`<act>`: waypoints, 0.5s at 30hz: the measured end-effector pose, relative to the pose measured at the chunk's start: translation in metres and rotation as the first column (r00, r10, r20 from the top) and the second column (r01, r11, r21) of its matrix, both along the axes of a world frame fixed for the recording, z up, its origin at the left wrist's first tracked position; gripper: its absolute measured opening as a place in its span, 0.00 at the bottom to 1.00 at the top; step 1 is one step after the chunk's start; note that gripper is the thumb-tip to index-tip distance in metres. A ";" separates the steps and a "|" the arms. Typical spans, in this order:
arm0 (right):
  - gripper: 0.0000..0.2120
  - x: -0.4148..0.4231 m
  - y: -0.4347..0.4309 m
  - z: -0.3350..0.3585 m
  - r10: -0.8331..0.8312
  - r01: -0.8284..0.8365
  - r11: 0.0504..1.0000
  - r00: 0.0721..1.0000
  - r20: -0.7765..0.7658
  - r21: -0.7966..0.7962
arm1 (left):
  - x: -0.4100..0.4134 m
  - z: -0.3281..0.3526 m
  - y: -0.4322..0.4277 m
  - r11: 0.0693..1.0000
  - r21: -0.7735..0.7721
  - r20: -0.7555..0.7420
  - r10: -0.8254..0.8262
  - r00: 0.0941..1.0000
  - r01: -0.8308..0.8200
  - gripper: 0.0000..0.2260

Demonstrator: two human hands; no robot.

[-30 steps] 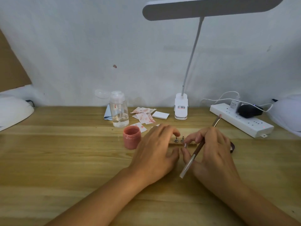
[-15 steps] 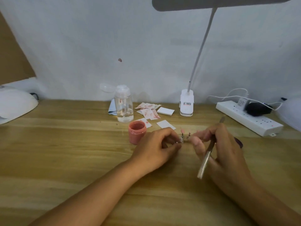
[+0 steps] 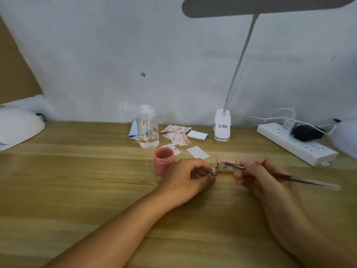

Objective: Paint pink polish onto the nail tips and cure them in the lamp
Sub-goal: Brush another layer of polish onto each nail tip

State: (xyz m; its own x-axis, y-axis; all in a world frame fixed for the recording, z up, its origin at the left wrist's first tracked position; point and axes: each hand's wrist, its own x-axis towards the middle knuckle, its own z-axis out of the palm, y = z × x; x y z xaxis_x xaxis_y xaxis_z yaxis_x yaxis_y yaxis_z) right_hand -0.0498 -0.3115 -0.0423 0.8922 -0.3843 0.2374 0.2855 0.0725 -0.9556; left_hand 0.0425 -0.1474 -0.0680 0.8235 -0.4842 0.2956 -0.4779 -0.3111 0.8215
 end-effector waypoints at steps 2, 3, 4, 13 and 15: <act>0.08 0.001 -0.001 -0.003 -0.018 0.018 1.000 1.000 -0.010 0.020 | -0.001 -0.001 -0.001 1.000 0.001 -0.014 0.001 1.000 -0.001 0.05; 0.06 0.001 -0.001 -0.004 -0.023 0.023 0.999 1.000 -0.010 0.026 | -0.001 -0.001 -0.002 1.000 -0.001 -0.023 0.001 1.000 -0.001 0.06; 0.04 0.002 0.000 -0.004 -0.019 0.019 1.000 1.000 -0.007 0.023 | -0.002 -0.001 -0.002 1.000 -0.006 -0.031 0.000 1.000 -0.001 0.06; 0.06 0.000 0.009 -0.005 0.103 -0.107 0.984 0.994 -0.035 -0.144 | -0.003 -0.002 0.002 1.000 0.011 -0.050 0.004 0.999 -0.004 0.05; 0.06 0.001 0.011 -0.005 0.103 -0.108 0.982 0.994 -0.038 -0.158 | -0.003 -0.001 0.002 1.000 0.008 -0.046 0.003 0.999 -0.002 0.05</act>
State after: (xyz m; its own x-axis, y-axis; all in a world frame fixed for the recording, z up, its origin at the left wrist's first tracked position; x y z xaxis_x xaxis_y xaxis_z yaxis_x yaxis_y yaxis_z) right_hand -0.0493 -0.3009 -0.0470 0.9332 -0.2466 0.2613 0.2562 -0.0533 -0.9652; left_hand 0.0395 -0.1458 -0.0689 0.8374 -0.4844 0.2532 -0.4385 -0.3190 0.8402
